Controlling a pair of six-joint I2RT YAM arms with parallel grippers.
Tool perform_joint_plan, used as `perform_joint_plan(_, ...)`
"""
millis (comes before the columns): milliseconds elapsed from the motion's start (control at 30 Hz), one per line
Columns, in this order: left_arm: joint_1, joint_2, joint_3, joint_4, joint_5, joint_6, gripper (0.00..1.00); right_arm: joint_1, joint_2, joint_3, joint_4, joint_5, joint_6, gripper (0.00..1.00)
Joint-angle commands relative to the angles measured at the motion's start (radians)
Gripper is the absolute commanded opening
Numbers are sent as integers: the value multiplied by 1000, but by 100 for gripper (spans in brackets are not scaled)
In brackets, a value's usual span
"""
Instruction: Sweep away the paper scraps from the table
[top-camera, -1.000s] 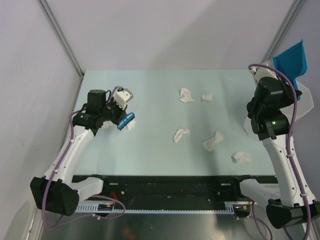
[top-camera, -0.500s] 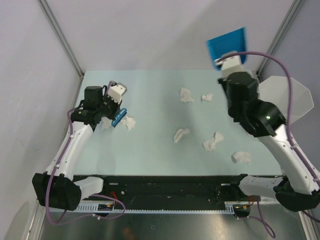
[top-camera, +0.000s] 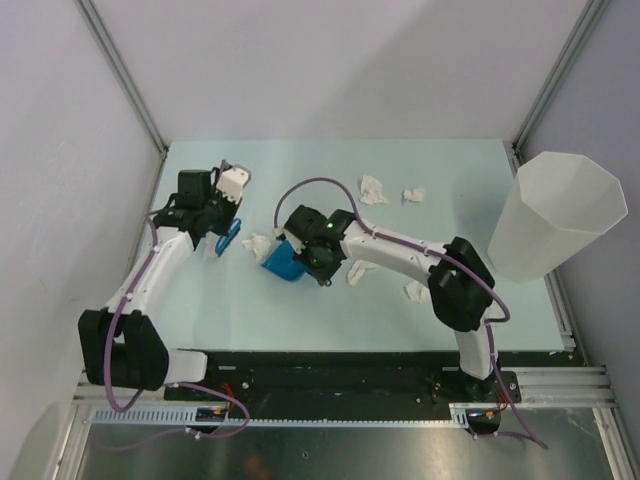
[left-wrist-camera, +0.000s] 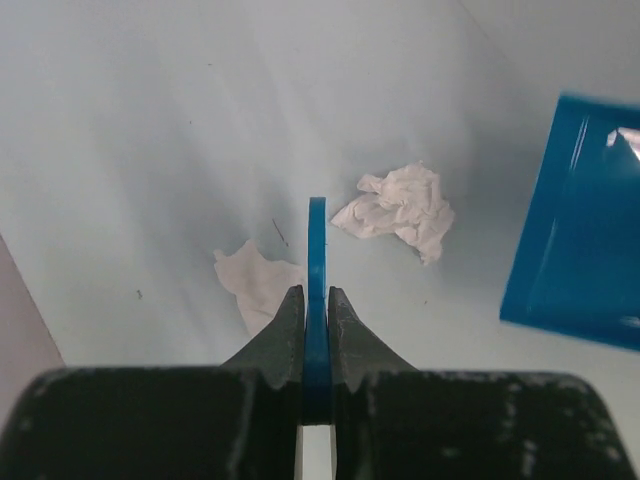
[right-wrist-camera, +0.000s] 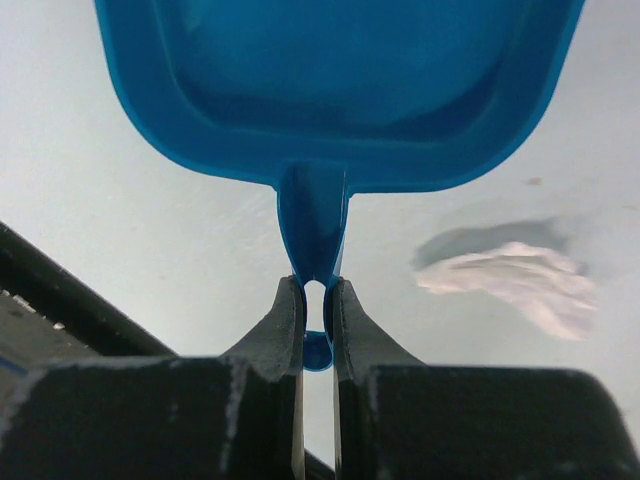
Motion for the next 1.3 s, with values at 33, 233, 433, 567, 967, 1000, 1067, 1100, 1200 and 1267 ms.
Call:
perform_joint_plan(33,8,81,12,72,-11,-12,0,5,71,88,-50,-148,62,0)
perform_joint_plan(233,8,178,46,95,37,-15,0,8,158,98,-70,-157,77,0)
perform_joint_plan(433,6,258,57,92,120,-29,0,5,215,144,-99,-110,77,0)
perform_joint_plan(567,5,246,35,92,233,-23,0,-9,249,159,-75,-102,82,0)
perform_joint_plan(967,-17,51,-32,23,609,12,0,-45,257,153,68,-117,76,0)
perform_joint_plan(1000,-15,40,-32,23,592,17,0,-48,251,144,76,-114,77,0)
perform_joint_plan(1067,-15,23,-29,23,495,20,0,-55,229,112,92,-108,80,0)
perform_joint_plan(1100,-15,22,-23,23,449,15,0,-58,220,95,100,-107,80,0)
perform_joint_plan(1200,8,12,-9,18,353,-8,0,-67,171,39,129,-117,79,0)
perform_joint_plan(1267,17,-7,2,18,312,-20,0,-70,137,16,129,-122,80,0)
